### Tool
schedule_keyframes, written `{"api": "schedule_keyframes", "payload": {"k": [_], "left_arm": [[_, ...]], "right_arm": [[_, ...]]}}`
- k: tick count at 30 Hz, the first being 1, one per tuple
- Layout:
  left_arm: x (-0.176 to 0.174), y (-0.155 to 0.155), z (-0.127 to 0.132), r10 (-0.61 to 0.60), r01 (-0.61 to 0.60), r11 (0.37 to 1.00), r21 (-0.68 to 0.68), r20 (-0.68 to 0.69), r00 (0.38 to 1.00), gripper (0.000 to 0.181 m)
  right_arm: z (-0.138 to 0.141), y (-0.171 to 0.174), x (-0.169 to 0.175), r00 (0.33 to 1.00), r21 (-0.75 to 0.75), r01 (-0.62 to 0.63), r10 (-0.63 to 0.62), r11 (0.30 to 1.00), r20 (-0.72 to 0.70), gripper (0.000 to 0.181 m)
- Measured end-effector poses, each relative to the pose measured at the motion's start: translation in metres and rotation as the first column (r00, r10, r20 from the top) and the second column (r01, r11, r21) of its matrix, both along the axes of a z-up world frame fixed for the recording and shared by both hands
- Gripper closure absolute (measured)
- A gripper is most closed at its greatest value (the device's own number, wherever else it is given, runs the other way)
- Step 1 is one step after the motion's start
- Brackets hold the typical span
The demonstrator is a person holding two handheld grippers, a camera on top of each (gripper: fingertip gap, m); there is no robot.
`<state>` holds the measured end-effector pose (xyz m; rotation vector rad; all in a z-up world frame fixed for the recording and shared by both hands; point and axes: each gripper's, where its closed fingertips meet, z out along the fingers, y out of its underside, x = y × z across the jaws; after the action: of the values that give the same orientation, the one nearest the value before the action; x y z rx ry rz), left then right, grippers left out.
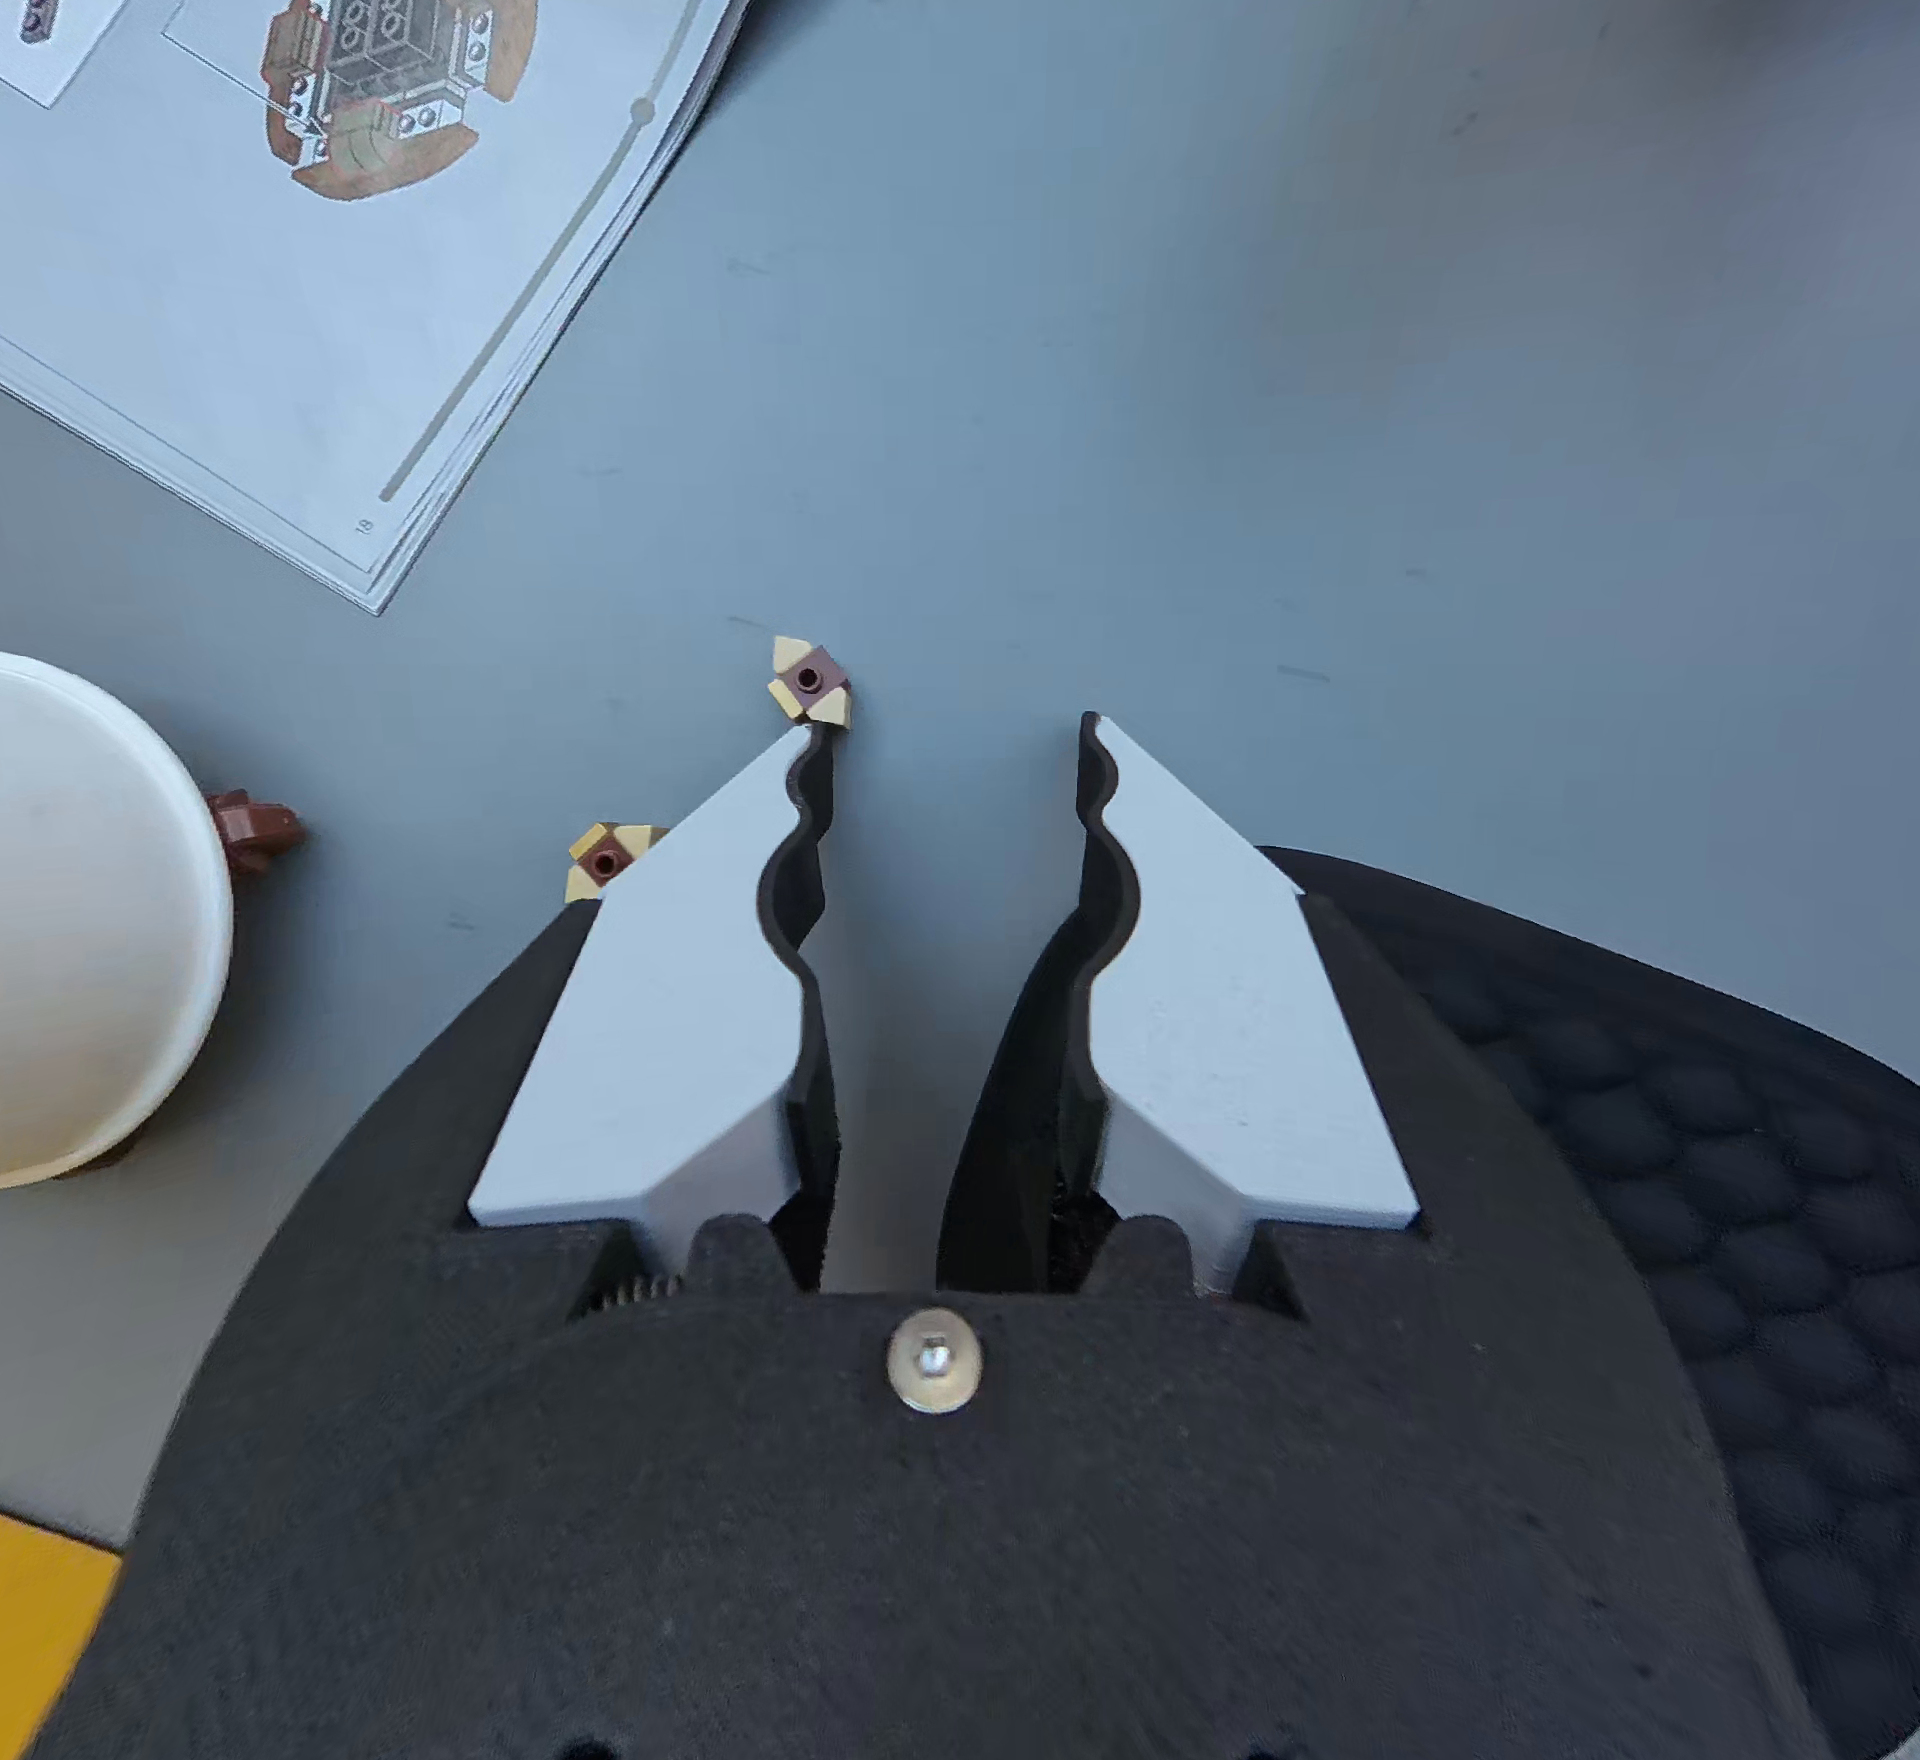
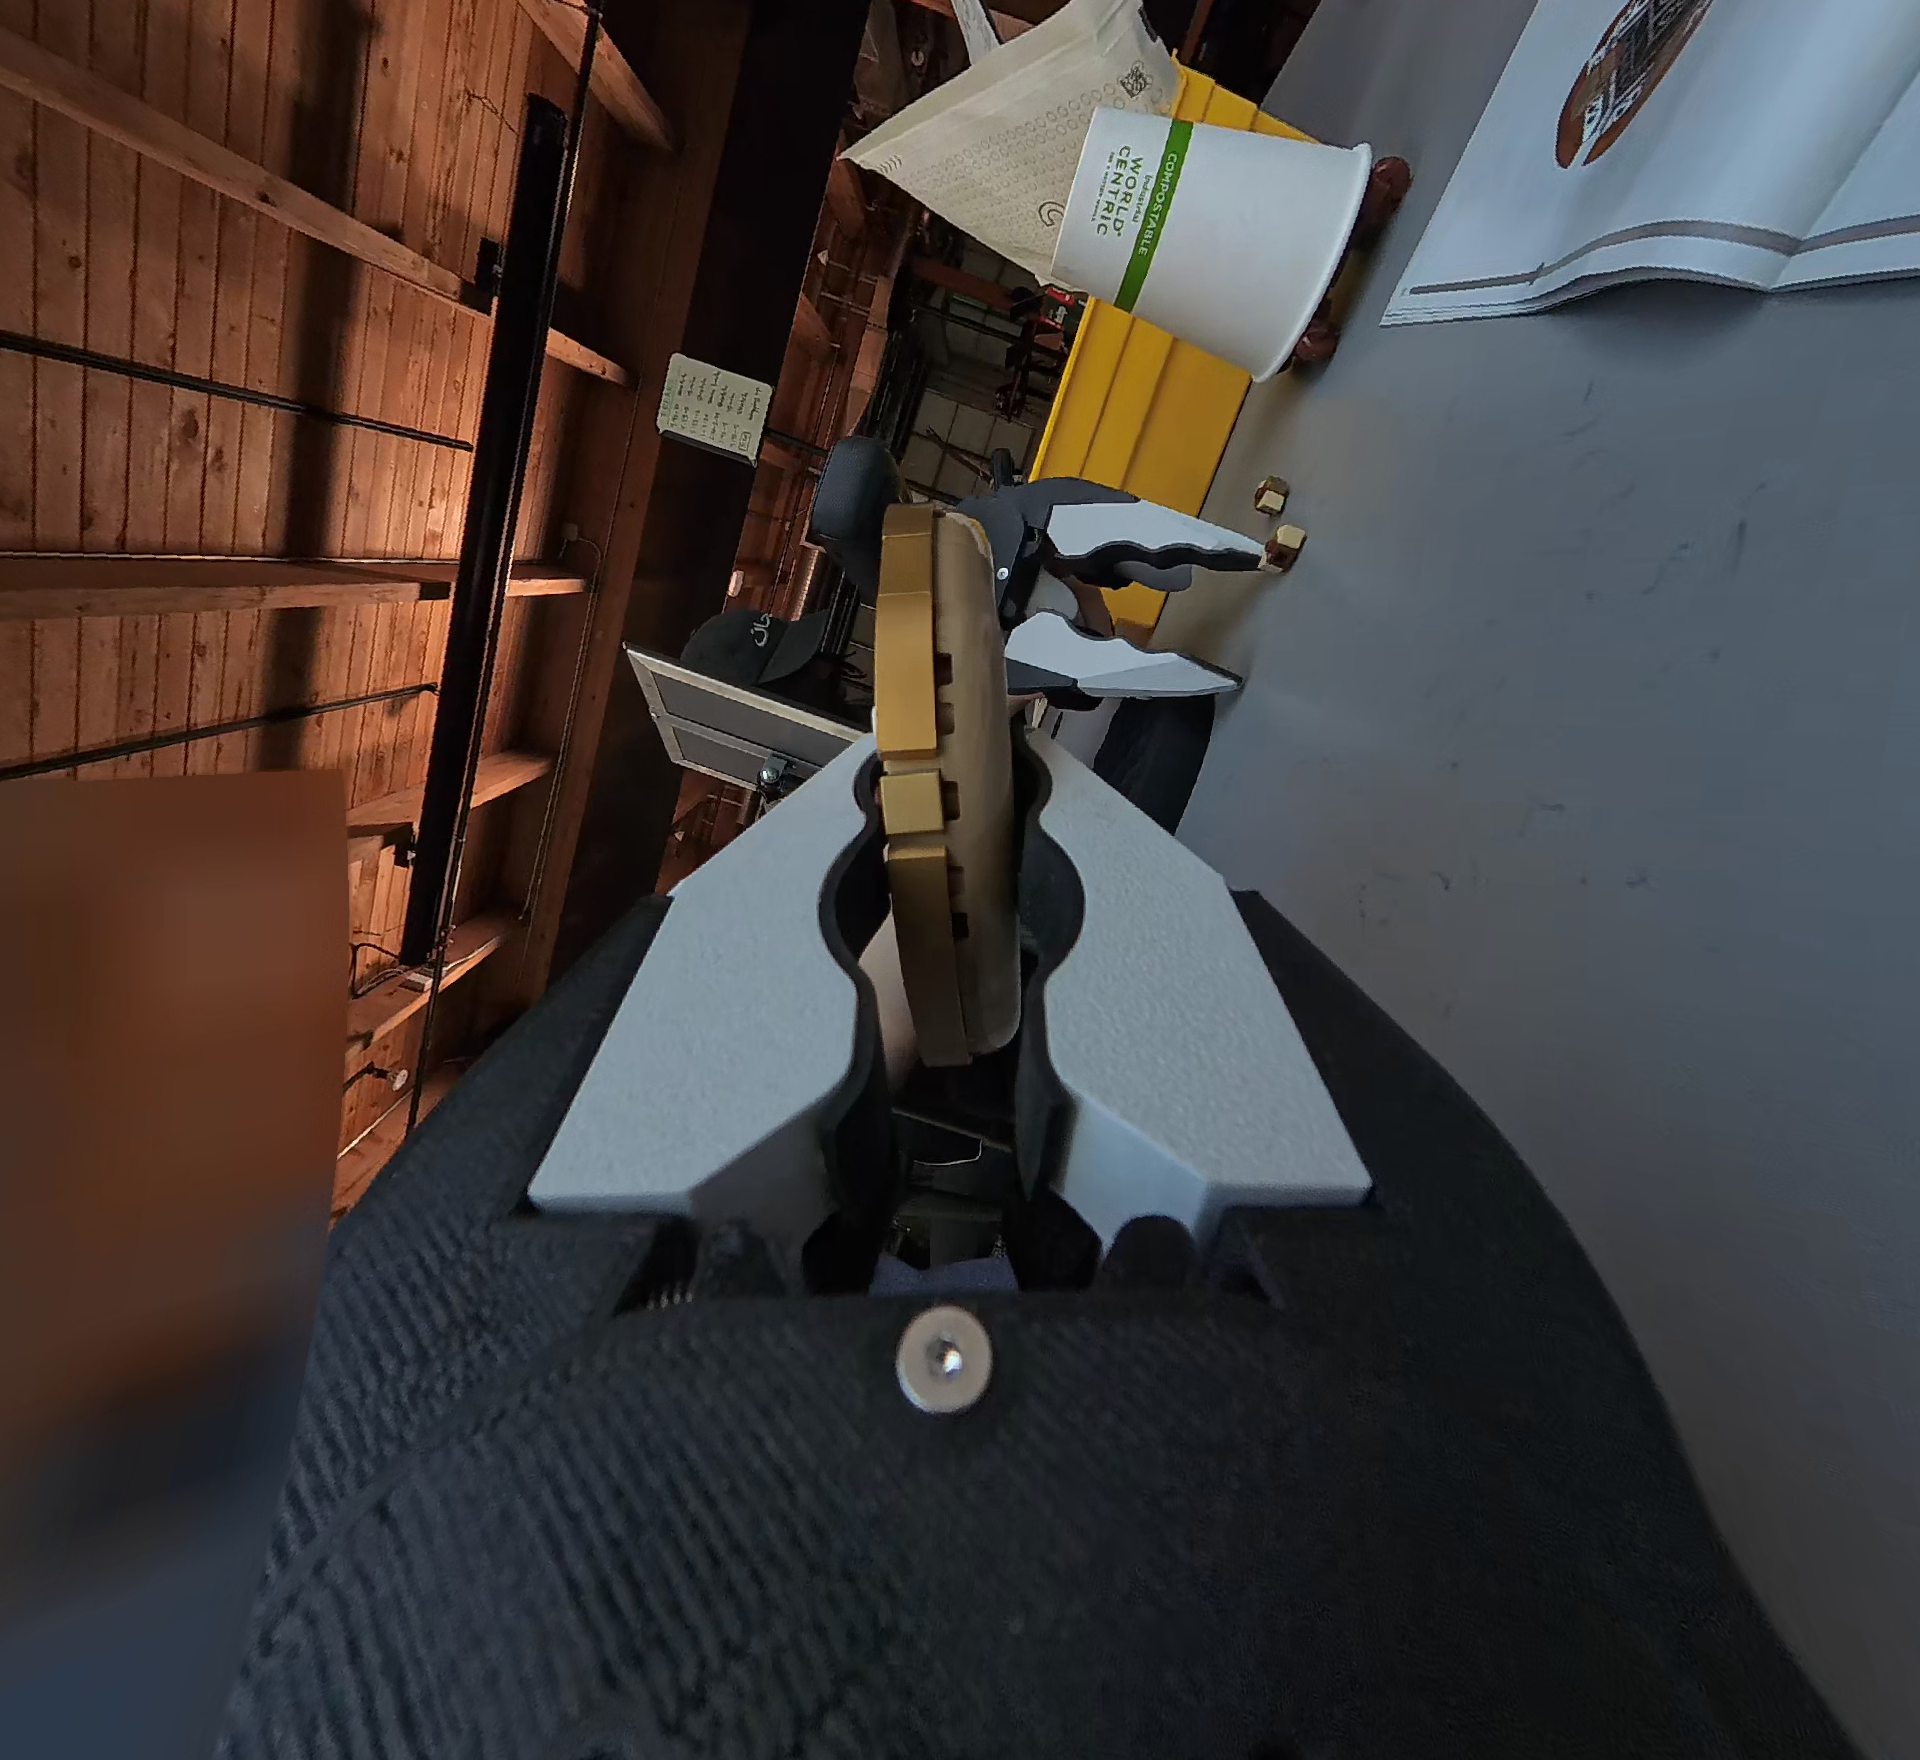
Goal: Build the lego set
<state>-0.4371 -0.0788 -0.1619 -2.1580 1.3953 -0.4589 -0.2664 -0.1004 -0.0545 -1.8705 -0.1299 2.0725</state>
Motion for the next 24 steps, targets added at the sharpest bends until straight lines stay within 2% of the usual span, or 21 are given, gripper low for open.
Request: {"api": "schedule_keyframes", "payload": {"k": [2,8,13,19,24], "left_arm": [[0.001,-0.001,0.000,-0.003,0.003,1.000,0.008,-0.003,1.000,0.134],[0.000,-0.004,0.002,-0.012,0.012,1.000,-0.011,0.040,0.999,0.149],[-0.005,0.009,0.010,-0.005,0.002,0.998,0.060,0.040,0.999,0.147],[-0.009,0.020,0.012,-0.124,0.139,0.984,0.116,-0.123,0.985,0.144],[-0.002,0.024,0.008,-0.202,0.220,0.972,0.083,-0.187,0.961,0.145]], "right_arm": [[0.000,0.000,0.000,1.000,-0.001,-0.001,0.001,1.000,0.000,0.163],[-0.001,-0.001,-0.001,1.000,-0.003,-0.001,0.001,1.000,0.002,0.163],[-0.001,0.000,-0.001,1.000,-0.002,-0.002,0.002,1.000,0.005,0.163],[-0.001,-0.003,-0.006,1.000,-0.001,-0.025,0.025,1.000,0.011,0.163],[-0.005,-0.004,-0.007,0.999,0.002,-0.028,0.028,1.000,0.027,0.163]]}}
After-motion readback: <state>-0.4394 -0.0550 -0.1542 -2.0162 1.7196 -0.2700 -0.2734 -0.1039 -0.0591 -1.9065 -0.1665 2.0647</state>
